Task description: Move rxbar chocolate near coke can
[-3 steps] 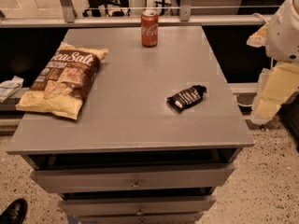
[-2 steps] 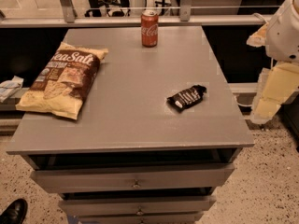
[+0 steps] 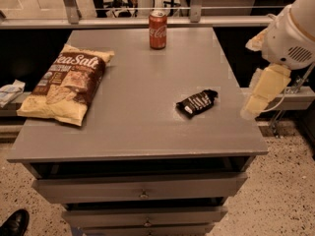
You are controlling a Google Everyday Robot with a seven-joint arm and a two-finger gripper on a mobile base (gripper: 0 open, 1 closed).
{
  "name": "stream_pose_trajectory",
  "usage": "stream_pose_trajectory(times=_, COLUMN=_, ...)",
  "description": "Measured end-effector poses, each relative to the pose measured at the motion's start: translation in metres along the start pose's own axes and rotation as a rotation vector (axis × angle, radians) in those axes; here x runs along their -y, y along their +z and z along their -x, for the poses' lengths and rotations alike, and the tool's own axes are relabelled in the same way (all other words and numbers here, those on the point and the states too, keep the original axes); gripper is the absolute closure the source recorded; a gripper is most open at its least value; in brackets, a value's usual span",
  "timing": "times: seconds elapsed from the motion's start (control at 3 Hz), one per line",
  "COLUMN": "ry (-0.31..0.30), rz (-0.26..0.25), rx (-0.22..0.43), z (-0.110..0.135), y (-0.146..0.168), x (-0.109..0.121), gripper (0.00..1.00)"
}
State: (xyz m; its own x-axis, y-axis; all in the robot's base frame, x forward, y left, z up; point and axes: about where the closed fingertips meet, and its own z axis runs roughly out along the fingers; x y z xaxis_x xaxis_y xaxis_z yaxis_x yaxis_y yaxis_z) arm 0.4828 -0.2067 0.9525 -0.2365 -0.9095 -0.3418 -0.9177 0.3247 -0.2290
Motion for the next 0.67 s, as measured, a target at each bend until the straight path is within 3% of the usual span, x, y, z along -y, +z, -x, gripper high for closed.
stream_pose_trajectory(times=0.67, ry=0.133, rz=0.012, rx=0.166, z=0.01, y=0.067, x=0.037, gripper=0.0)
